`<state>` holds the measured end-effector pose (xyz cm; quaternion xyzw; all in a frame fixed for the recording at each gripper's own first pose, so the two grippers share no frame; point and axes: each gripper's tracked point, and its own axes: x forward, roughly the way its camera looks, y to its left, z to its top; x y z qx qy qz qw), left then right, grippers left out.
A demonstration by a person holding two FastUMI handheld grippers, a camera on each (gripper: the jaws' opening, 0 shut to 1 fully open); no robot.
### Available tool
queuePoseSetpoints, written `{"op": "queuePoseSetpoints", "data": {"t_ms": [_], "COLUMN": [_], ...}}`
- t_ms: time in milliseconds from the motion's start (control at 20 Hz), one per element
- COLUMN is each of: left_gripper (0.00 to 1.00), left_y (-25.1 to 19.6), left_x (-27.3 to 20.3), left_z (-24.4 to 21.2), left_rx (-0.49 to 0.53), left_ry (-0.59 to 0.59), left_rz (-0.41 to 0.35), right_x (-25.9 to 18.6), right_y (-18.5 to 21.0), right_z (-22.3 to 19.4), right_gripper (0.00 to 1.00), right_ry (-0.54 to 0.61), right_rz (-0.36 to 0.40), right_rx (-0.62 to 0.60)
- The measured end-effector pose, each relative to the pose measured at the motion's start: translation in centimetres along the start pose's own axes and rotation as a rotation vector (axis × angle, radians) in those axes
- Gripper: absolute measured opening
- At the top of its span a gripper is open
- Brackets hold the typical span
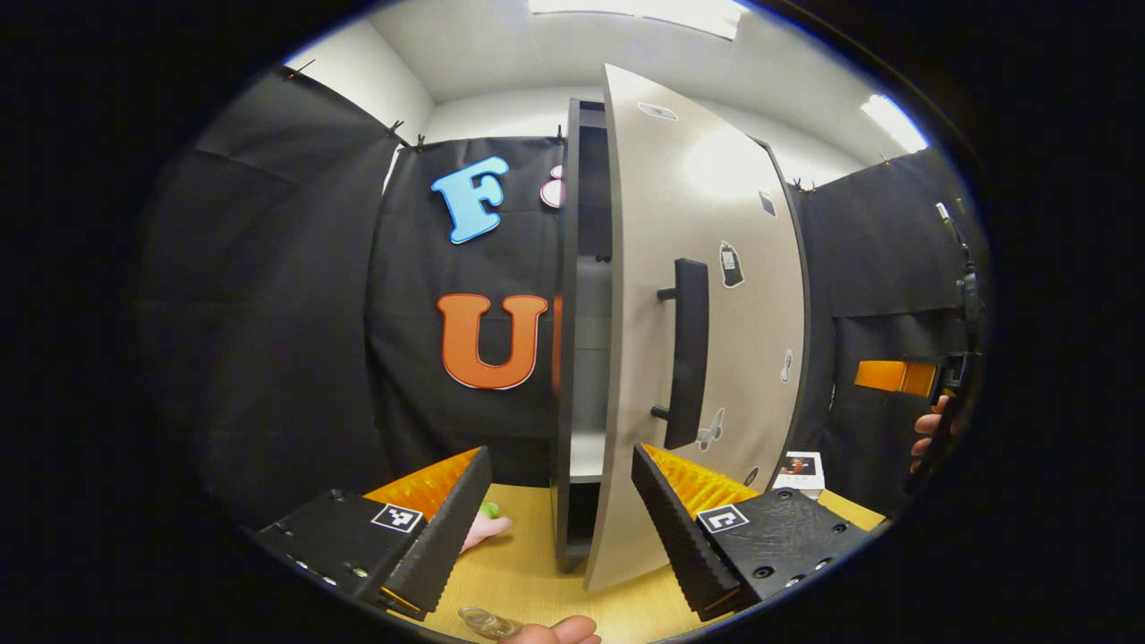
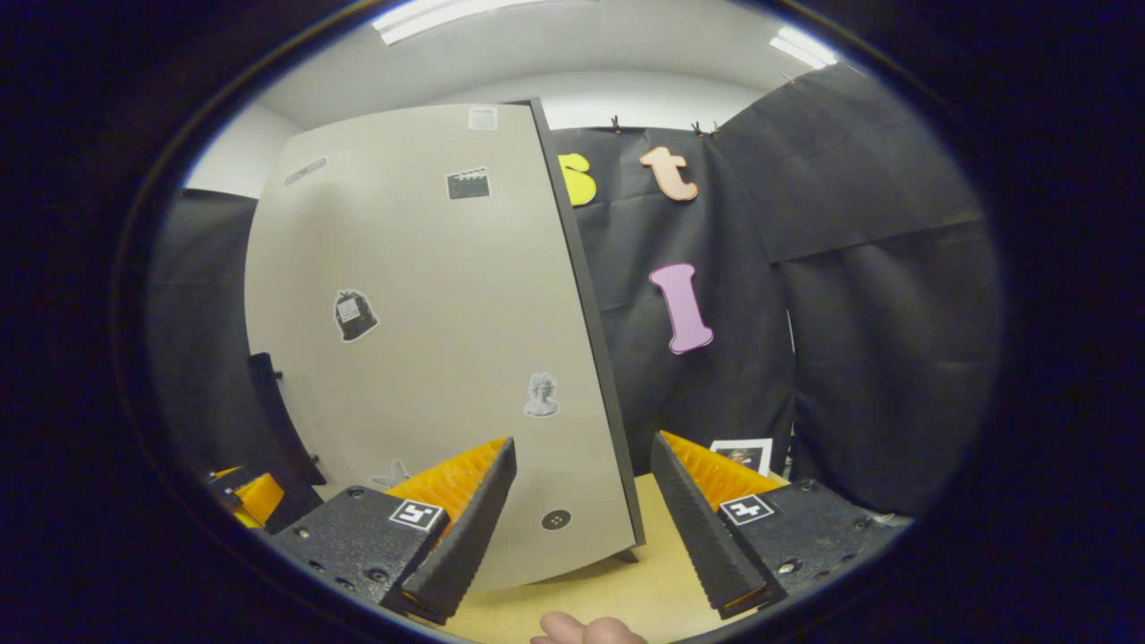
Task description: Open the cabinet door with the right hand, grasp the bottle in the cabinet with the left hand and place it on the coaster, then close the cabinet door with the right hand.
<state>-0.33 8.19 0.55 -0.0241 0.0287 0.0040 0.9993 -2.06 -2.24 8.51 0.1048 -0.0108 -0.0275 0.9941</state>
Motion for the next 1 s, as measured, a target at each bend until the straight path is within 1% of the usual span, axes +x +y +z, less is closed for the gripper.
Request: {"op": "queuePoseSetpoints", "data": {"t_ms": [150,250,400,500,550,650,750,850,900,1000], "left_gripper": [0.95,0.95,0.95,0.95,0.95,0.95,0.95,0.95,0.95,0.95], "left_y": [0.1,-0.3,-1.5,-2.3,-3.1,-4.3,-5.5,-6.4,-6.8,-7.7], "left_x": [0.6,1.2,1.5,1.2,1.2,1.1,1.6,2.5,3.1,4.1], "left_z": [-0.2,0.0,-0.1,-0.7,-0.8,-0.5,-0.4,0.1,-0.2,-0.5], "left_rx": [-0.006,-0.018,-0.017,-0.004,-0.006,0.009,0.012,0.018,0.017,0.012], "left_ry": [-0.025,-0.026,-0.012,0.002,0.001,-0.012,-0.007,-0.021,-0.017,-0.011], "left_rz": [0.013,0.025,0.057,0.1,0.101,0.112,0.097,0.093,0.094,0.083], "right_x": [-0.6,-1.0,-1.6,-1.0,-0.6,0.2,0.7,1.4,1.7,2.0], "right_y": [-0.4,-0.5,0.0,1.2,1.6,1.4,1.1,1.7,1.8,1.5], "right_z": [0.0,-0.3,-1.0,-1.7,-2.0,-2.2,-2.6,-2.5,-2.7,-3.9], "right_gripper": [0.97,0.97,0.97,0.97,0.97,0.98,0.98,0.97,0.98,0.97], "right_ry": [-0.037,-0.046,-0.039,-0.013,0.005,0.01,0.026,0.017,0.027,0.071], "right_rz": [-0.043,-0.06,-0.037,0.015,0.049,0.063,0.059,0.084,0.089,0.071], "right_rx": [-0.064,-0.061,0.002,0.045,0.042,0.017,0.005,0.01,-0.009,-0.1]}}
